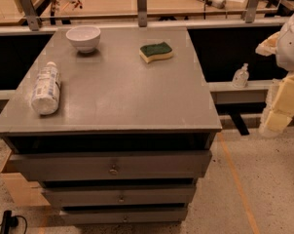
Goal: Move sponge near blue plastic bottle
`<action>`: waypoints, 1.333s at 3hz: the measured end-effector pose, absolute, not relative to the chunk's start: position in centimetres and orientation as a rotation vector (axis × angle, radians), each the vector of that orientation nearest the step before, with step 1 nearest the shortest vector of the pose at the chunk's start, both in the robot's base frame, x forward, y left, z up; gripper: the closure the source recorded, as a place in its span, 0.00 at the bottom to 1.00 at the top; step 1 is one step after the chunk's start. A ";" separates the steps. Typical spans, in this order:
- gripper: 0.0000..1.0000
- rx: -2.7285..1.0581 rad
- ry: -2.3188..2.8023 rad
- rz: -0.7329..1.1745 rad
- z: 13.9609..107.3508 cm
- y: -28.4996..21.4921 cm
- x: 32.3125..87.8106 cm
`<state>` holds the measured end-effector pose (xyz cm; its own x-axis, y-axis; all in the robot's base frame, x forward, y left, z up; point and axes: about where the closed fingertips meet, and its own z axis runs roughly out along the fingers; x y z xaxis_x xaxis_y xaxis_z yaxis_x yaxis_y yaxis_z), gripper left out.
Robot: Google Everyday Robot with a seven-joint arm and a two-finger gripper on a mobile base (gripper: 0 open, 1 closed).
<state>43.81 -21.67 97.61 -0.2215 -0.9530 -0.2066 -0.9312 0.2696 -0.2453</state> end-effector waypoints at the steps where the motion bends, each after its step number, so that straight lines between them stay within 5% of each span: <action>1: 0.00 -1.725 2.232 -0.098 97.6 -21.7 43.8; 4: 0.00 -1.105 1.975 0.357 97.4 -19.3 54.6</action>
Offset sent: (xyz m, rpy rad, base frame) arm 0.0575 0.0096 0.0175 0.4585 -0.1935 -0.1141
